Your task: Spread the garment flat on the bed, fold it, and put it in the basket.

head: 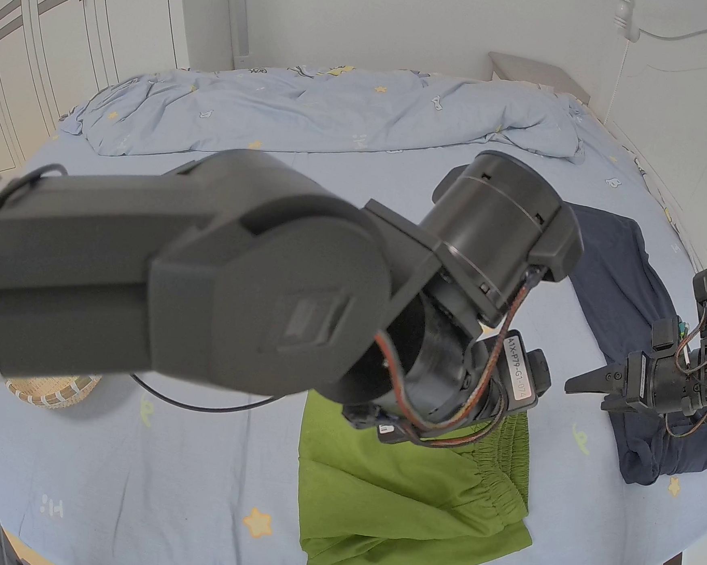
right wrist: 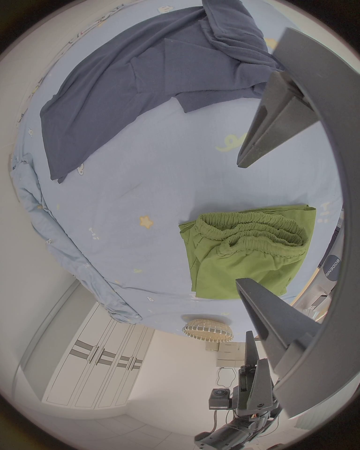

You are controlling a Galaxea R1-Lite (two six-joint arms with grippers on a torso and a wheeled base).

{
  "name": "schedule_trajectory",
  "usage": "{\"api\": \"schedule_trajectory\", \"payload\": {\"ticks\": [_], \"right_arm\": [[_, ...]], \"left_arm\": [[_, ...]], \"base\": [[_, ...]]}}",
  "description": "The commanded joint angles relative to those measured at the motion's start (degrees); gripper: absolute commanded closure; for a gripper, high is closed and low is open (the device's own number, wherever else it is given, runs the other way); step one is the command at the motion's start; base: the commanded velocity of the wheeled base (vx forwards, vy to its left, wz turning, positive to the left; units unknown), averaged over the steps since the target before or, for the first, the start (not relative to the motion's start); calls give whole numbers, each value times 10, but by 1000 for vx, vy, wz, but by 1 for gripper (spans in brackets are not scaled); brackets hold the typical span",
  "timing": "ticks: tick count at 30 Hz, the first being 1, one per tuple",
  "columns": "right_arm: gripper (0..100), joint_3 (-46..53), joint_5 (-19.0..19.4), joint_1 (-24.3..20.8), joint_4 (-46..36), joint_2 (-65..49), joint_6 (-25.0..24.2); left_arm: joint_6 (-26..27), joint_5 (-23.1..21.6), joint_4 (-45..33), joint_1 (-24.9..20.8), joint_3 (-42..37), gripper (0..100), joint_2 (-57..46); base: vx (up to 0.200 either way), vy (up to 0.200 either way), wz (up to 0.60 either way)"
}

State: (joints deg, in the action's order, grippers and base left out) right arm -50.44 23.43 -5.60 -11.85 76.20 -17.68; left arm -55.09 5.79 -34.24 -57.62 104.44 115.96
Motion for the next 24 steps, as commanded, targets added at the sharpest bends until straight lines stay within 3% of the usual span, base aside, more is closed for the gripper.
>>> {"api": "schedule_trajectory", "payload": {"ticks": [1,5,6,8,9,10,12,13,14,17,18,20,22,24], "right_arm": [[0,0,0,0,0,-1,0],[0,-2,1,0,0,-1,-1],[0,-5,2,0,0,-3,-2],[0,-15,3,0,0,-11,-3],[0,-15,3,0,0,-11,-3],[0,-37,5,-3,-3,-20,-8],[0,-58,6,-7,-3,-19,-20],[0,-61,6,-7,-4,-19,-22],[0,-83,7,-13,-5,-18,-35],[0,-123,10,-22,-6,-15,-48],[0,-125,10,-23,-6,-15,-49],[0,-117,17,-24,-5,-18,-63],[0,-113,25,-24,-5,-18,-66],[0,-108,46,-18,-4,-22,-68]], "left_arm": [[-15,-4,0,-8,-14,0,-26],[-20,-10,0,6,-35,0,-50],[-18,-33,0,48,-62,0,-72],[-12,-75,1,87,-90,0,-92],[-12,-75,1,87,-90,0,-92],[22,-140,7,139,-137,0,-116],[65,-190,22,182,-186,0,-130],[68,-193,24,187,-191,0,-131],[109,-229,59,227,-245,0,-139],[184,-257,197,285,-394,0,-148],[191,-260,213,289,-410,0,-149],[247,-286,359,315,-527,0,-145],[259,-298,401,324,-555,0,-144],[271,-347,516,342,-629,0,-133]], "base": [[0,0,0],[0,0,0],[0,0,0],[0,0,0],[0,0,0],[0,0,0],[0,0,0],[0,0,0],[0,0,0],[0,0,0],[0,0,0],[0,0,0],[0,0,0],[0,0,0]]}}
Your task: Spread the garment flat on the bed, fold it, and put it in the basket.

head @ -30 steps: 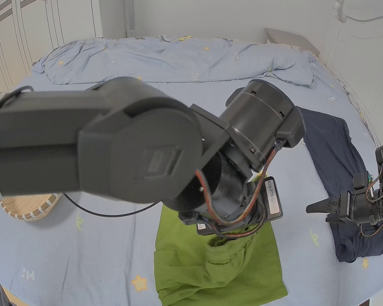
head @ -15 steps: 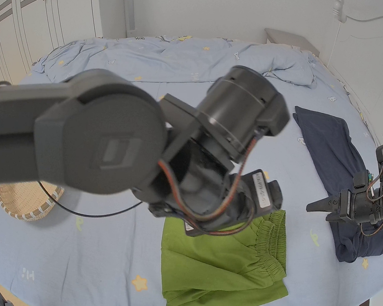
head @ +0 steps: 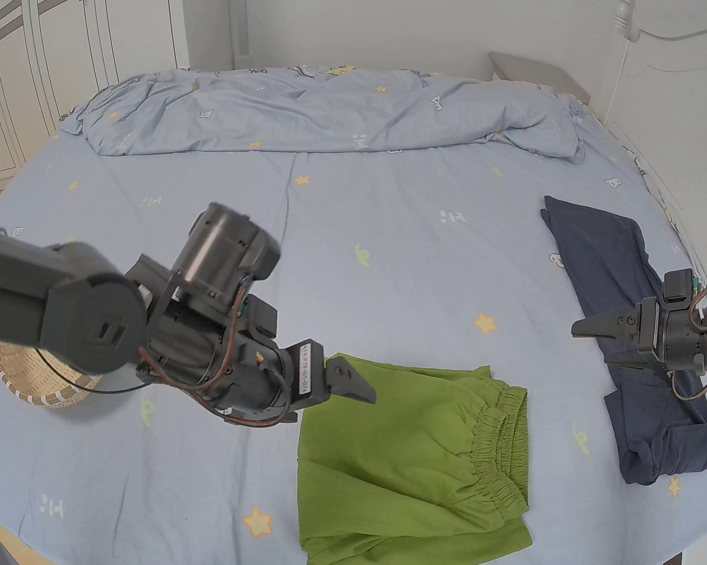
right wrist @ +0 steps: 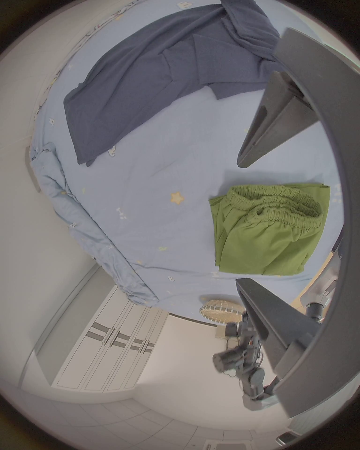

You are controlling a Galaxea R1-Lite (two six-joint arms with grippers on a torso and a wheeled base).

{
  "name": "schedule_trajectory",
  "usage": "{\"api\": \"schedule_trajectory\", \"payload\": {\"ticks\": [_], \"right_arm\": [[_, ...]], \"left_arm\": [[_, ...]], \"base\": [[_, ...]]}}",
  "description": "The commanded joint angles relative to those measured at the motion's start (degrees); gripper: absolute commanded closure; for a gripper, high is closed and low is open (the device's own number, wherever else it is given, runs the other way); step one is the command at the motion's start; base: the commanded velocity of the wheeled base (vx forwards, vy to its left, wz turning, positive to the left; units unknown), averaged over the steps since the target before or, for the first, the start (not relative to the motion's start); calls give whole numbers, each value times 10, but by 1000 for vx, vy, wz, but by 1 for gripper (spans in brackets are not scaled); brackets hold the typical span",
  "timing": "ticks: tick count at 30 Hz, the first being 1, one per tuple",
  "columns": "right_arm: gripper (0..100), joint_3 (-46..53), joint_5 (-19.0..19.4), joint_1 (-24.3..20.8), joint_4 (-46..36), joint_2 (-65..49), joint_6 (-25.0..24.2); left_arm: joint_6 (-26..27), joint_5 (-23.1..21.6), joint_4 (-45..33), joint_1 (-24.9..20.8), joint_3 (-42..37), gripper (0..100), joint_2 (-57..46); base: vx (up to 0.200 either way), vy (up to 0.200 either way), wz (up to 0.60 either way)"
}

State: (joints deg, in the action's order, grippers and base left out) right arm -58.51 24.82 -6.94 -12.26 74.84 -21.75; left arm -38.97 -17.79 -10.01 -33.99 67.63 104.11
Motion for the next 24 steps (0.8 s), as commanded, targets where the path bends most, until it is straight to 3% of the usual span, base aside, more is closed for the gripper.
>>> {"api": "schedule_trajectory", "payload": {"ticks": [1,10,19,24], "right_arm": [[0,-27,32,-4,0,-10,-28],[0,-24,32,-10,-1,-19,-28],[0,-19,32,-11,0,-17,-27],[0,-19,32,-11,0,-16,-27]], "left_arm": [[110,-117,282,106,-266,0,-10],[115,-125,287,99,-264,0,44],[108,-128,334,60,-240,0,112],[106,-162,351,37,-238,0,115]], "base": [[0,0,0],[0,0,0],[0,0,0],[0,0,0]]}}
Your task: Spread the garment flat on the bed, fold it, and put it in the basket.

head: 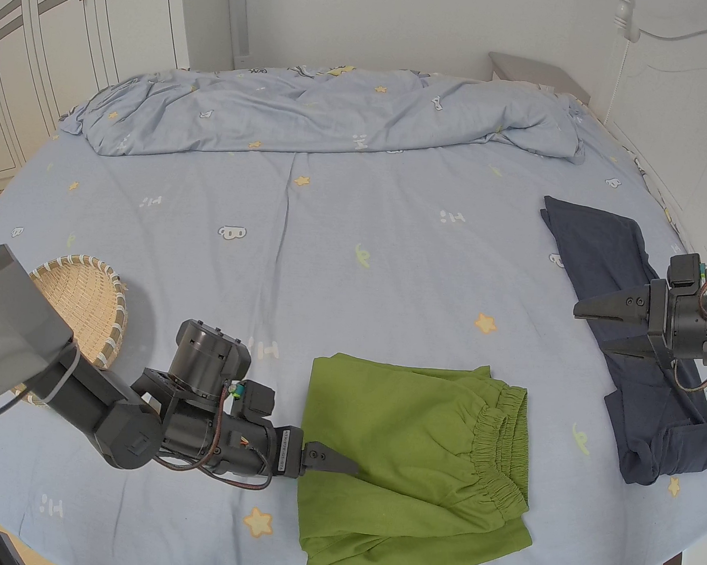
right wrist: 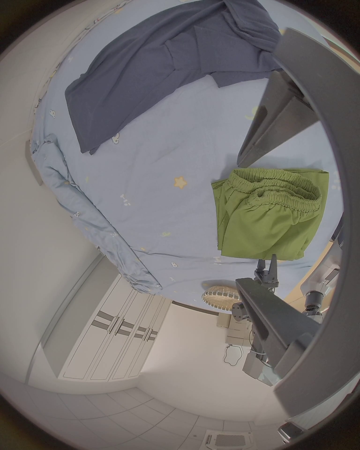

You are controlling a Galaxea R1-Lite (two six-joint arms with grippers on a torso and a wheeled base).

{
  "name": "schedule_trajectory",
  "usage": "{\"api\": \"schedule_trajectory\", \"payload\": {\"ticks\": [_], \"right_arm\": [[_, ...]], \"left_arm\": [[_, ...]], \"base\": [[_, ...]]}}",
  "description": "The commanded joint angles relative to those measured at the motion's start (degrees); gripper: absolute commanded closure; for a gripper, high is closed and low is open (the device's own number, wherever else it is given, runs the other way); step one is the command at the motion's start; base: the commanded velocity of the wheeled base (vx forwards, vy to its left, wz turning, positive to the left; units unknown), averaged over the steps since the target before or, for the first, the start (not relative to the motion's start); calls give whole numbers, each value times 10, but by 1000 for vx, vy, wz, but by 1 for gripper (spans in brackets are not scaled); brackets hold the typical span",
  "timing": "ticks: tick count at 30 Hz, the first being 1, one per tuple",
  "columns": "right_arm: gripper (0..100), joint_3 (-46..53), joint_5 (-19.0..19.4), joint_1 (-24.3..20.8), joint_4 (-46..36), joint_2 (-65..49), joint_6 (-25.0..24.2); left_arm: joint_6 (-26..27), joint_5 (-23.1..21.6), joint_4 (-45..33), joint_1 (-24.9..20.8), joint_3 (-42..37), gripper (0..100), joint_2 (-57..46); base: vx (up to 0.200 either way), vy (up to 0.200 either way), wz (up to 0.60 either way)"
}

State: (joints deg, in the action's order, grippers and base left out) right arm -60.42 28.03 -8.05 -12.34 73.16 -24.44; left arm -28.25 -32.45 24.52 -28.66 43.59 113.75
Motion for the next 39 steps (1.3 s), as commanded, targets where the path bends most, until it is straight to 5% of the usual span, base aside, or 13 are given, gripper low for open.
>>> {"api": "schedule_trajectory", "payload": {"ticks": [1,7,19,20,31,35,39], "right_arm": [[0,0,0,0,0,1,1],[0,0,-1,0,0,1,1],[0,0,-2,0,1,2,1],[0,-1,-2,0,1,2,1],[0,-1,-2,1,2,1,1],[0,-2,-2,2,1,1,0],[0,-1,-1,0,1,0,0]], "left_arm": [[-3,-22,7,-19,4,0,20],[-11,-57,35,-39,16,0,51],[-76,-57,98,-59,18,0,75],[-79,-57,98,-59,18,100,75],[-94,19,98,-47,12,100,10],[-135,28,76,-2,18,100,-60],[-131,28,-32,41,68,100,-121]], "base": [[0,0,0],[0,0,0],[0,0,0],[0,0,0],[0,0,0],[0,0,0],[0,0,0]]}}
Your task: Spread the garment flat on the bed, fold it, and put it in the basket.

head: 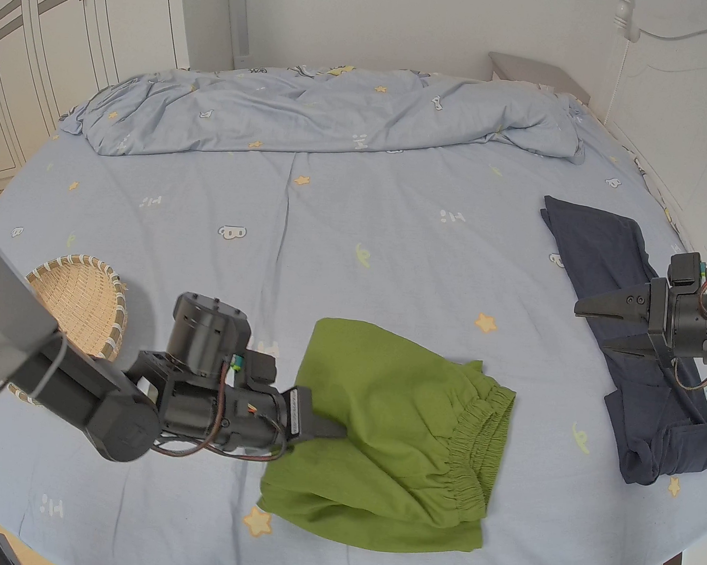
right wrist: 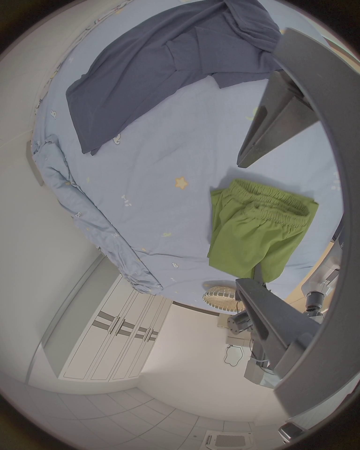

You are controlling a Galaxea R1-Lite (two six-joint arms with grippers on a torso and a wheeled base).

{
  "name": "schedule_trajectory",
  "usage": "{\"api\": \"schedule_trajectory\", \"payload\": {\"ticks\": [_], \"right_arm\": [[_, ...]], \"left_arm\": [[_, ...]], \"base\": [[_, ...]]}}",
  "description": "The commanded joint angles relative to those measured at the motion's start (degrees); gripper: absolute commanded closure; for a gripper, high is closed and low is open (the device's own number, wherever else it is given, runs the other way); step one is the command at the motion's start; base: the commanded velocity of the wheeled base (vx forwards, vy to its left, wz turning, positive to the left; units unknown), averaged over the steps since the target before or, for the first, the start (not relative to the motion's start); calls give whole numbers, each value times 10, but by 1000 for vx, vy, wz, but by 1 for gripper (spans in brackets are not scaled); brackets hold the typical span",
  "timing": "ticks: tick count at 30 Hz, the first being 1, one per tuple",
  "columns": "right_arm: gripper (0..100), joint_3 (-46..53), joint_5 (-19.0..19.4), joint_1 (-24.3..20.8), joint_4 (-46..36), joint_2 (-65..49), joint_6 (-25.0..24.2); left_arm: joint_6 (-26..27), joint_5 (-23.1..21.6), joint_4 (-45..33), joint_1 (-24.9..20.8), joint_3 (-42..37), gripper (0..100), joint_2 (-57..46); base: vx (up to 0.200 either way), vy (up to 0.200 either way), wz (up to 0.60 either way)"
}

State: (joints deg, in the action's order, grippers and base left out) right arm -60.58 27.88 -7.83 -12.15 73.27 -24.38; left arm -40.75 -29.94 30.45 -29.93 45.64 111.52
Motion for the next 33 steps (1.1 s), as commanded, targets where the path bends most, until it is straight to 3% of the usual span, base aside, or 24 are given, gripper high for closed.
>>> {"api": "schedule_trajectory", "payload": {"ticks": [1,8,17,33], "right_arm": [[0,1,1,-2,-2,-1,-1],[0,1,0,-2,-2,0,-1],[0,2,0,-7,-2,1,-1],[0,3,0,-11,-2,2,-1]], "left_arm": [[-2,3,-117,63,65,100,-111],[45,3,-182,100,96,100,-141],[75,3,-189,116,99,100,-145],[100,3,-211,128,118,100,-141]], "base": [[0,0,0],[0,0,0],[0,0,0],[0,200,0]]}}
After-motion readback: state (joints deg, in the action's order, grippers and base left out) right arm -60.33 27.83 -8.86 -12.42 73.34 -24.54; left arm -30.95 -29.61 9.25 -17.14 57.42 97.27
